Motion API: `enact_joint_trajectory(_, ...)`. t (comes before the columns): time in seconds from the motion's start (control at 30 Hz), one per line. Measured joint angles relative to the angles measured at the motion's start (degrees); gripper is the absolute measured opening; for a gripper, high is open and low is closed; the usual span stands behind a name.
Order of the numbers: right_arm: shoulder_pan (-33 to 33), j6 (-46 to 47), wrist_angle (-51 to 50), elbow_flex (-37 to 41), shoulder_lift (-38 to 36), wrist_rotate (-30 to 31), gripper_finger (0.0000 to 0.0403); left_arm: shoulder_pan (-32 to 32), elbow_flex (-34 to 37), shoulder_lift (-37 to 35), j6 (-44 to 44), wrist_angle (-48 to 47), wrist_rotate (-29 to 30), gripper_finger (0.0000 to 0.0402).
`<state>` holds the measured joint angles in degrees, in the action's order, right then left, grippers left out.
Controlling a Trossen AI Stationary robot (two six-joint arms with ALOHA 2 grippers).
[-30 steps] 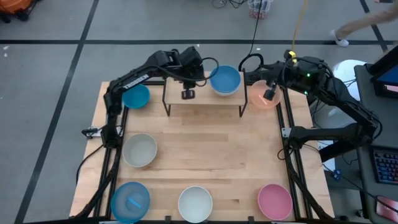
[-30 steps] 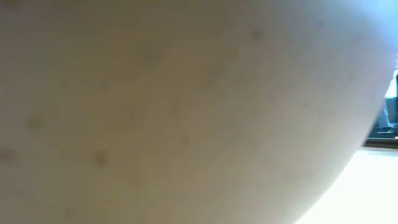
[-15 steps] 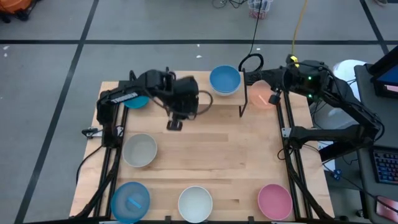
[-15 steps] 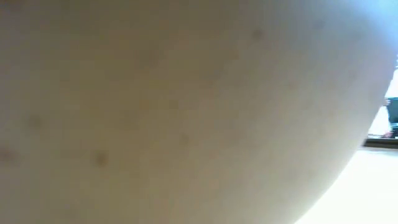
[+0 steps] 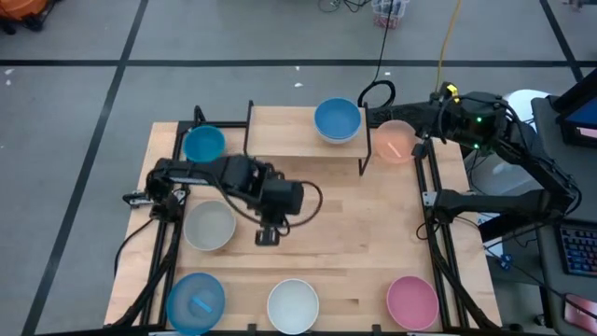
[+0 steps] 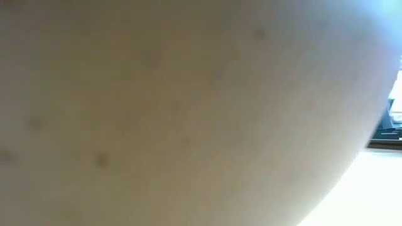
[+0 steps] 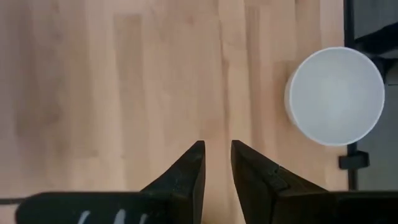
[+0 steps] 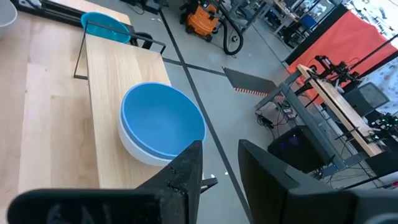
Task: Place and stack bowls onto a shelf
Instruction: Stack the white bowl on top of the blue bowl on the shelf
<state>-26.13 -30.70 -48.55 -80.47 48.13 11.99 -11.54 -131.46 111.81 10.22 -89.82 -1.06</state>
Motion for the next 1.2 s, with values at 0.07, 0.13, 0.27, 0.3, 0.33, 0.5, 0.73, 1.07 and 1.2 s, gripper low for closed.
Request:
enact_joint_trajectory(0.07,0.0,0.0,0.4,0.0,-0.3,0.0,0.0095,-1.8,0.0,1.0,3.0,0.2,0.1,0.0081)
enact_joint_trajectory(0.13,0.0,0.0,0.3,0.0,-0.6,0.0,0.0095,-3.5,0.0,1.8,5.5,0.1,0.3,0.0081)
enact_joint_trajectory(0.27,0.0,0.0,0.3,0.0,-0.8,0.0,0.0095,-6.8,0.0,4.0,11.4,1.0,4.0,0.0081)
enact_joint_trajectory(0.3,0.0,0.0,0.3,0.0,-0.8,-0.1,0.0095,-7.3,0.0,4.6,12.4,1.5,4.4,0.0081)
enact_joint_trajectory(0.33,0.0,0.1,0.3,0.0,-0.8,-0.1,0.0095,-7.9,0.0,5.1,13.1,2.0,4.5,0.0081)
enact_joint_trajectory(0.5,0.0,0.5,-0.5,0.0,-0.8,-0.2,0.0095,-9.6,0.0,8.0,16.9,4.6,3.2,0.0081)
enact_joint_trajectory(0.73,0.0,2.5,-0.6,0.0,-0.9,-0.2,0.0095,-10.7,0.0,13.3,20.4,8.1,-0.6,0.0081)
enact_joint_trajectory(1.07,0.0,1.0,-0.6,0.0,-1.0,-0.2,0.0095,-11.8,0.1,19.2,21.6,11.1,-6.9,0.0081)
enact_joint_trajectory(1.2,0.0,0.9,-0.6,0.0,-1.1,-0.2,0.0095,-12.2,0.0,20.1,21.9,11.3,-6.9,0.0081)
